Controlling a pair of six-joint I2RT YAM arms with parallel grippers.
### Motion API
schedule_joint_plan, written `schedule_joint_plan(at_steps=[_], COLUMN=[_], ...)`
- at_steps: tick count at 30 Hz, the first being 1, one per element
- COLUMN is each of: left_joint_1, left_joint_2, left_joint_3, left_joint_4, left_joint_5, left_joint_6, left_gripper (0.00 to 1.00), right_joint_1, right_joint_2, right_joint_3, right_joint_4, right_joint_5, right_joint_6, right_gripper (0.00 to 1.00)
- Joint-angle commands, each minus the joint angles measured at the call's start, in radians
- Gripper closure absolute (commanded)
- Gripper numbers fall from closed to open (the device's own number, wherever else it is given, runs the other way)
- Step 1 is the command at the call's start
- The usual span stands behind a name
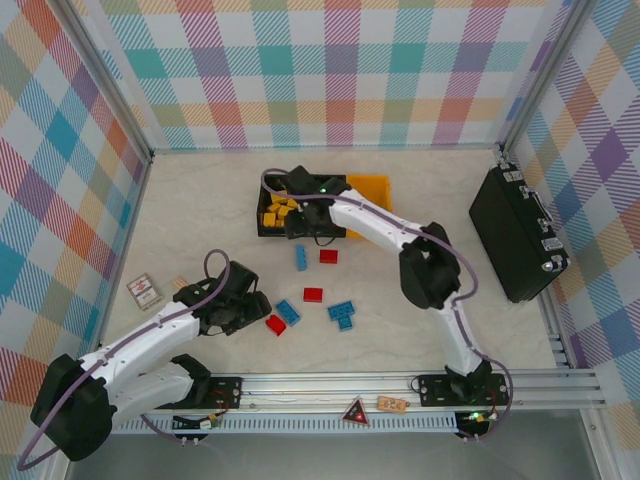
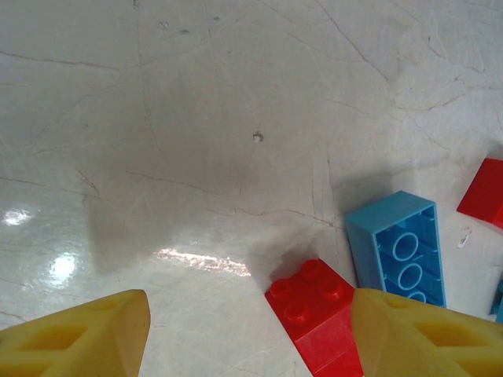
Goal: Sort the legos into containers by color
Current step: Place the lego in the container, then pick up the lego from the center of the table.
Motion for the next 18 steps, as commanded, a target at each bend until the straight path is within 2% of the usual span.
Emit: schedule_joint_plan(at_steps=[1, 10, 18], left_joint_1=[-0.021, -0.045, -0.048], left_joint_2=[0.033, 0.216, 0.48], left_joint_3=[0.048, 0.199, 0.417], left_joint_4=[0.015, 0.053, 0.07], left_joint_5=[0.003, -0.036, -0.085], left_joint_6=[-0.002, 0.068, 0.15], left_gripper=[0.32, 0.32, 0.33], right_joint_1=[0.007, 0.007, 0.006], right_joint_2=[-0.145, -0.451, -0.648], right_joint_3=[-0.143, -0.515, -0.761], right_joint_4=[0.108, 0.178, 0.183], right_joint_5=[-0.01, 0.007, 0.029], right_joint_6=[0.032, 0.103, 0.181], right_gripper=[0.38, 0.36, 0.35])
